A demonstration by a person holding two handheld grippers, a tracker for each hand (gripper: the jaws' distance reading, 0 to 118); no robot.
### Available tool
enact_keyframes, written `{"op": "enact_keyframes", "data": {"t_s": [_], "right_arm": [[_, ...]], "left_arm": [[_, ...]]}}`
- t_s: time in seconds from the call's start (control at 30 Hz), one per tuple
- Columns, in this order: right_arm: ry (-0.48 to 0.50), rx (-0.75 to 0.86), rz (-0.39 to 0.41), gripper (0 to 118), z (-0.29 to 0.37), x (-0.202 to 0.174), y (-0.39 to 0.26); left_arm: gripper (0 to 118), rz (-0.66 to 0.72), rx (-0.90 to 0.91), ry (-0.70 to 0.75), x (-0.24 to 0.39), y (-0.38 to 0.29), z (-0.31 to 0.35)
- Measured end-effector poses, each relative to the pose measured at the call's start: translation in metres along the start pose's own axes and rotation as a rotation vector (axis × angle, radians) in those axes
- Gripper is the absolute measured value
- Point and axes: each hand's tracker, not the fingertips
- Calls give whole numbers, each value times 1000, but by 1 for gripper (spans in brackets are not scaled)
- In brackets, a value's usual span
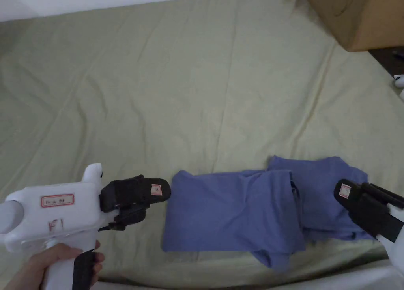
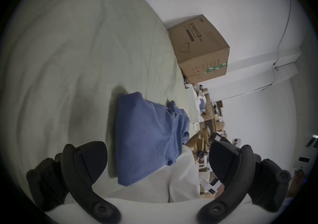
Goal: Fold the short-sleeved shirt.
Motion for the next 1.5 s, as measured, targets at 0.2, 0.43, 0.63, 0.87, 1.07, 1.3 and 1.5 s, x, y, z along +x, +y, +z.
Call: {"op": "enact_keyframes", "data": {"t_s": [0.2,0.43,0.63,0.87,1.07,1.3,1.5], "right_arm": [[19,-27,43,0,-3,-20,3],[81,-12,39,0,-2,-37,15],[101,-6,62,0,-5,-46,19],[87,-4,68,0,-2,-44,20],[47,12,79,0,3,-41,20],[72,29,15,0,4,-28,19],[87,14,6,0,-3,-27,16]], "left_arm": [[117,-56,-137,-5,-16,8,-53],[101,17,-247,-148,-38,28,-96],[9,19,-258,41,-45,27,-105],[9,33,-219,-14,-48,32,-73],[9,-44,-148,87,-36,41,4],[9,28,-17,307,-39,58,112],[9,33,37,373,-5,53,124]]}}
